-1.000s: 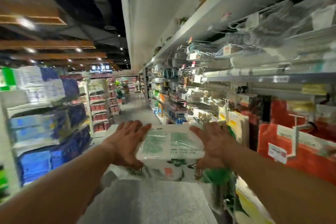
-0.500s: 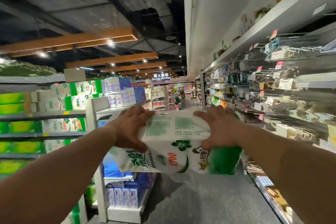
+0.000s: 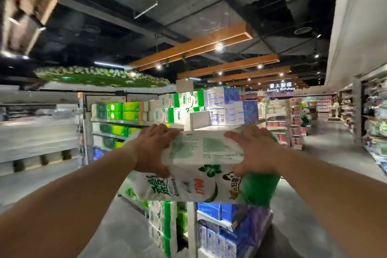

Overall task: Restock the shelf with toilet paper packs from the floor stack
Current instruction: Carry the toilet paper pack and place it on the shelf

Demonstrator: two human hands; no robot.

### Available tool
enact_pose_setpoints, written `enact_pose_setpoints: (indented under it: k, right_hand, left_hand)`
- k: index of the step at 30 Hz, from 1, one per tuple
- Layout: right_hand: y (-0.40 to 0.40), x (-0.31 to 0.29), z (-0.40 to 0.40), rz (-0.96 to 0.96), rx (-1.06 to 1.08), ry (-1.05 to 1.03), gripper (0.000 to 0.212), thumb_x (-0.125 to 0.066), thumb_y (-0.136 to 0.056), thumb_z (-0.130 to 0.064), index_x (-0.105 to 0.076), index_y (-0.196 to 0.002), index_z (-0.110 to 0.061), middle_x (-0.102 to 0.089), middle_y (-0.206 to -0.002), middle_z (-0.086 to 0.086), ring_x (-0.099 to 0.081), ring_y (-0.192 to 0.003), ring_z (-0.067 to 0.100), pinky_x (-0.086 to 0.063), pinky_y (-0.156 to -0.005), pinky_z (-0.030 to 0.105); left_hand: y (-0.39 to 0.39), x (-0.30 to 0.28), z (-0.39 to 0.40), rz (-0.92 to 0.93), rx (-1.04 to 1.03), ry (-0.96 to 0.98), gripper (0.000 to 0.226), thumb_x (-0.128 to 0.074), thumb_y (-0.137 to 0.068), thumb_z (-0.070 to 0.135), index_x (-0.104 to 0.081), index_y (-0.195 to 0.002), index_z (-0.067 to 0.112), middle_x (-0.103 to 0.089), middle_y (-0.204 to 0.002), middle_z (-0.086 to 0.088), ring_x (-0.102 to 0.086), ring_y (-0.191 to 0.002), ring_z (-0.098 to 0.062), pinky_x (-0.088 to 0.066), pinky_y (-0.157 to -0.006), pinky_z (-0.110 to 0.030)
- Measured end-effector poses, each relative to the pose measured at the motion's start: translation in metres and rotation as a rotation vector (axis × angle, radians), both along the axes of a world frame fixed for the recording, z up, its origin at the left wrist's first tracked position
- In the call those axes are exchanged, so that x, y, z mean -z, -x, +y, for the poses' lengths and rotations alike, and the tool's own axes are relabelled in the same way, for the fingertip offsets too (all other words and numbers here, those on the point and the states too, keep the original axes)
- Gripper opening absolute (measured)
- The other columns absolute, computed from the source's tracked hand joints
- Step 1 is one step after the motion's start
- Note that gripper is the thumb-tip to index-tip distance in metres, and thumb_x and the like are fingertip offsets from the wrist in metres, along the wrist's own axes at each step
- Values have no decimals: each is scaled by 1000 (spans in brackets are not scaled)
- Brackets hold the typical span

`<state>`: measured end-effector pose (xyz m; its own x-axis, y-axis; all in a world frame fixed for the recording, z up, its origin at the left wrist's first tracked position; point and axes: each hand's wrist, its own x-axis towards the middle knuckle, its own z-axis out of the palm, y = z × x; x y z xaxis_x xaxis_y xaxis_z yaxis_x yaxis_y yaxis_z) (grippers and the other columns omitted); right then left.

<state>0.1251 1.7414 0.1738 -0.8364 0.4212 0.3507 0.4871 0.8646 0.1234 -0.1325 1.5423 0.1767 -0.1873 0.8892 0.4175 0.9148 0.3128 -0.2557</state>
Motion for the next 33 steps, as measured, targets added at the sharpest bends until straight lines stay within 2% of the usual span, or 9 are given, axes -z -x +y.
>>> enact_pose_setpoints:
  k: [4,7,11,15,21,26,30,33]
  right_hand:
    - [100,8,42,29,-70,-26,110,-69,-67,-71,-9,-155,-45,-33,-146,3,-25,-137,24,-13,-121,51]
    - [169,6,72,46,-80,-11,109,-71,-67,-70,-10,-155,-45,-34,-143,3,-28,-135,24,-14,-120,50]
    - [256,-5,106,61,-85,-36,103,-71,-72,-66,-14,-153,-43,-37,-138,5,-31,-131,26,-20,-116,47]
    - [337,-12,154,60,-101,-19,102,-73,-73,-64,-14,-154,-42,-37,-135,5,-30,-129,25,-23,-114,45]
    - [478,-4,244,83,-136,-62,101,-69,-69,-71,-14,-150,-43,-36,-137,6,-29,-131,27,-20,-116,49]
    - [601,-18,312,135,-211,-22,98,-72,-71,-67,-20,-149,-42,-37,-129,3,-31,-123,23,-27,-111,46]
    - [708,-28,355,160,-243,-93,103,-68,-67,-73,-14,-150,-44,-37,-134,3,-29,-127,23,-21,-115,50]
    - [784,-34,376,158,-242,-143,102,-68,-71,-72,-13,-152,-42,-35,-141,6,-27,-133,26,-15,-117,52]
  left_hand:
    - [91,4,25,-16,-46,-2,128,-79,-52,72,-15,-158,39,-32,-139,7,-30,-133,-18,-26,-120,-45]
    - [159,-1,54,-11,-48,4,127,-79,-52,73,-16,-157,39,-32,-134,9,-31,-126,-15,-30,-117,-43]
    - [255,-8,96,-23,-44,-32,130,-76,-47,76,-13,-156,44,-33,-135,10,-30,-129,-15,-33,-116,-48]
    - [346,-8,146,-10,-65,-28,131,-72,-46,82,-11,-156,45,-32,-143,8,-27,-137,-20,-29,-119,-53]
    - [474,-4,223,22,-100,-58,131,-71,-44,82,-14,-156,43,-32,-139,8,-32,-133,-20,-30,-118,-49]
    - [584,-21,275,41,-182,-60,132,-70,-44,82,-13,-157,44,-32,-141,7,-31,-132,-20,-30,-117,-47]
    - [673,-38,303,108,-206,-80,131,-67,-46,86,-14,-157,43,-35,-141,7,-34,-130,-18,-34,-114,-45]
    - [744,-45,321,133,-220,-87,129,-63,-48,88,-14,-158,42,-32,-146,4,-32,-132,-19,-31,-115,-43]
